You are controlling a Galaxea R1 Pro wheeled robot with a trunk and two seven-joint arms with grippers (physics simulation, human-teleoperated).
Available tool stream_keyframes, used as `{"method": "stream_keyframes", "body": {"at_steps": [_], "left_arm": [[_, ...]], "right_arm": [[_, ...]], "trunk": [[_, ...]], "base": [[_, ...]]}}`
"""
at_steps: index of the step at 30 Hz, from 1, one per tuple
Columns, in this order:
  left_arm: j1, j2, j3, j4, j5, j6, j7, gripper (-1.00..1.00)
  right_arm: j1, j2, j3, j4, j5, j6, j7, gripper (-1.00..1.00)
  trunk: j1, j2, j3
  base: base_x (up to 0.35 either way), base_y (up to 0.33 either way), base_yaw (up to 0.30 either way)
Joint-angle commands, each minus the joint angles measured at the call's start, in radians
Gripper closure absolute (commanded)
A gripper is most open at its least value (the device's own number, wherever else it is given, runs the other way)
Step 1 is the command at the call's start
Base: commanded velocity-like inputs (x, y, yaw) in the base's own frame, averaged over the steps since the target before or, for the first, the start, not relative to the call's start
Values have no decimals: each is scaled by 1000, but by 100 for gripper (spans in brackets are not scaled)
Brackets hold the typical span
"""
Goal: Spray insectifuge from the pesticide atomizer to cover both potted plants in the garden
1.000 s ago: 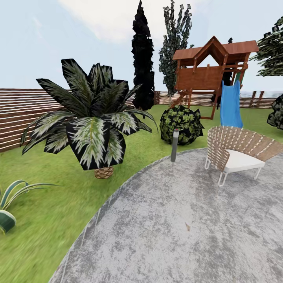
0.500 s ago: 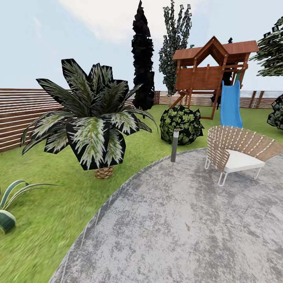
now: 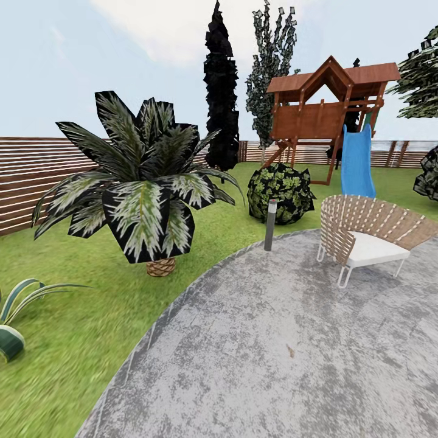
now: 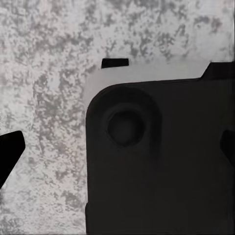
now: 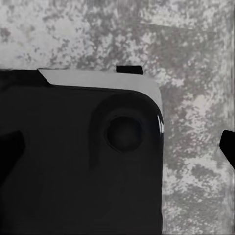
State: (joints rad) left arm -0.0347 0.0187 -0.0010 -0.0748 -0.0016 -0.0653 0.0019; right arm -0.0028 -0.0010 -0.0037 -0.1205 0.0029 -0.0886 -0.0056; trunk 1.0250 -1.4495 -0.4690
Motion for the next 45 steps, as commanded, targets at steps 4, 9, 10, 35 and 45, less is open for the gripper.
{"method": "stream_keyframes", "body": {"at_steps": [4,9,10,35,45], "left_arm": [[-78,0,0,-177,-1,-204,-1,-100],[-142,-2,-3,-253,-6,-203,-3,-100],[-149,1,0,-255,0,-204,-7,-100],[-142,4,2,-241,4,-204,-5,-100],[-142,4,3,-241,5,-204,-5,-100]], "right_arm": [[-3,-86,-3,-319,-2,-227,-1,-100],[-38,-90,-3,-444,-3,-239,1,-100],[-42,-89,-3,-450,-3,-240,1,-100],[-45,-87,-1,-409,-1,-238,5,-100],[-45,-85,-2,-409,-3,-238,3,-100]], "trunk": [[0,-1,-1],[0,-1,-1],[0,-1,-1],[0,-1,-1],[0,-1,-3]], "base": [[0,0,0],[0,0,0],[0,0,0],[-165,12,-226],[-202,182,-270]]}}
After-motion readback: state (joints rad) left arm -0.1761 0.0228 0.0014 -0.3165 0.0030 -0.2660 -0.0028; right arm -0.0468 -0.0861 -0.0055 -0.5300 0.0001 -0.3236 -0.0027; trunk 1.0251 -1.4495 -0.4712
